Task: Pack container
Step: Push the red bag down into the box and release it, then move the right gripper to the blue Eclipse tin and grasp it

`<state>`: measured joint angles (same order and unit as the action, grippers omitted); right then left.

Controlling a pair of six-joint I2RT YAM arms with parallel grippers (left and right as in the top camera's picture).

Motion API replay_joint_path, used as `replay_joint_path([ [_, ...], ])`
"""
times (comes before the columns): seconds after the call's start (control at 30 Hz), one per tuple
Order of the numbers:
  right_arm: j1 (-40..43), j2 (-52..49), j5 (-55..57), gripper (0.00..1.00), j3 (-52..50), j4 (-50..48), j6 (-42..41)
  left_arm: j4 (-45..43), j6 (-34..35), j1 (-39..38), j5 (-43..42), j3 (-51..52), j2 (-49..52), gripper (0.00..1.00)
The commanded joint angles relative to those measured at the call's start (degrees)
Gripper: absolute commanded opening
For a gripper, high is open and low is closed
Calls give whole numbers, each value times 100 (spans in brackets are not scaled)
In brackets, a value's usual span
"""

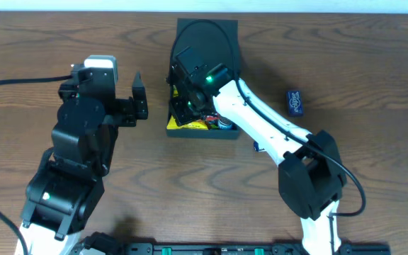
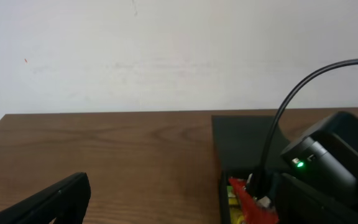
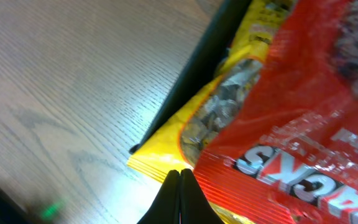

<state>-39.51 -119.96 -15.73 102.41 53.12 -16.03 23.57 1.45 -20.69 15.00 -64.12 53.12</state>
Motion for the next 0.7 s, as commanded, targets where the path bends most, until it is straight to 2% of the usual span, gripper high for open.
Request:
replay_joint_path([
  [0.0,-116,-282,-35,1,-59,-50,157,-20,-15,20,-4,-98,-107,95],
  [0.33,-203,-826,219,1,-50,-293,199,61,-15,20,-2,-98,-118,95],
  [0.67,61,328,-828,1,199,-295,354,55,-15,20,-2,-98,-118,95],
])
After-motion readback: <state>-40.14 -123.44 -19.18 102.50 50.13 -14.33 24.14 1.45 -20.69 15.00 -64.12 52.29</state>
